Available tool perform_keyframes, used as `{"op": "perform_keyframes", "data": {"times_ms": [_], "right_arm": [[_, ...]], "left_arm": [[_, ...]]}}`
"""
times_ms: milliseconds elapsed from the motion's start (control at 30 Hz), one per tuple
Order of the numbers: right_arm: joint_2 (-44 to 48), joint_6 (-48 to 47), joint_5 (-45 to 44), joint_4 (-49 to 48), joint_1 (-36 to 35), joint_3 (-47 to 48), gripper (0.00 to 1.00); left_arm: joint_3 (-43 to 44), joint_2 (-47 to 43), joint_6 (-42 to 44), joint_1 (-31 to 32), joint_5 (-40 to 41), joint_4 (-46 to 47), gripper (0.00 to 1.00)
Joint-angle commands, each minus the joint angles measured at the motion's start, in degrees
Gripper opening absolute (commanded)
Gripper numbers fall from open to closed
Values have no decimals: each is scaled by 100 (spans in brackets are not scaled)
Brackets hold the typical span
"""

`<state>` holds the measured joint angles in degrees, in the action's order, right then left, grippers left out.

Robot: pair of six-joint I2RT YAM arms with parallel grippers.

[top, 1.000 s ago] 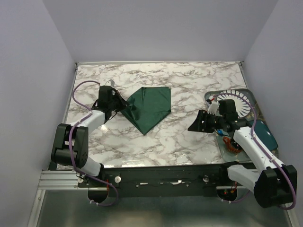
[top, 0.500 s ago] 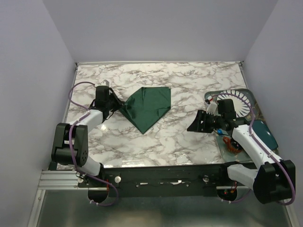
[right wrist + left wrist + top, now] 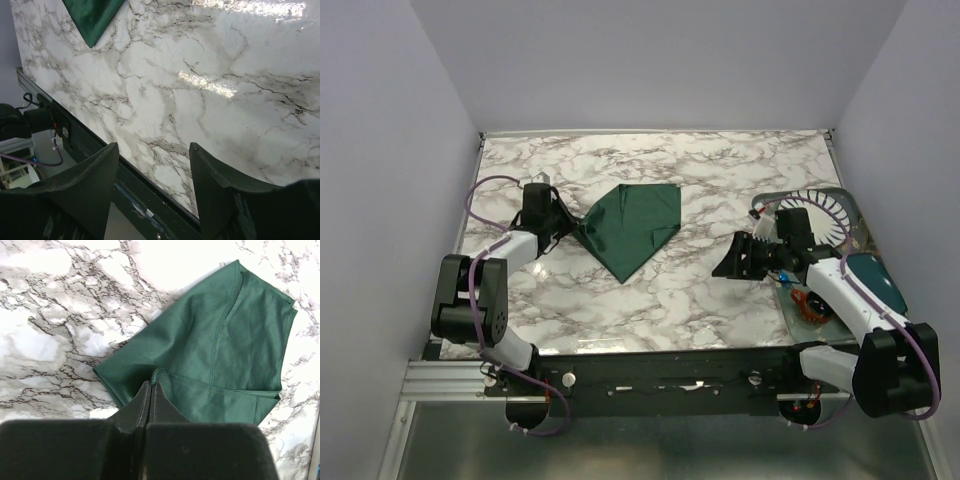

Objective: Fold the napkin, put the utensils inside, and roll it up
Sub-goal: Fold the napkin

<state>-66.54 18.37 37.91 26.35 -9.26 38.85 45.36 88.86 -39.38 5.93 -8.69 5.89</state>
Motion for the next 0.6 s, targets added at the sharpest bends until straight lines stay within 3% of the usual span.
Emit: {"op": "perform_keyframes", "data": {"times_ms": [0,133,233,400,567], "right_arm": [[-244,26,278,-349,29,123,67],[-578,149,393,-779,-58,237,67],[-1086,307,401,-1042,-295,596,67],[-1844,702,393,-1501,-515,1273,67],[-2721,948,287,-1580,-709,2319,66]], "left_arm": [[69,70,-61,-75,280,17,7],[235,-166,8,-75,447,-167,32],[551,-535,175,-57,719,-579,39],[755,-940,448,-57,773,-1222,41],[596,-792,211,-5,-551,-906,30]]}}
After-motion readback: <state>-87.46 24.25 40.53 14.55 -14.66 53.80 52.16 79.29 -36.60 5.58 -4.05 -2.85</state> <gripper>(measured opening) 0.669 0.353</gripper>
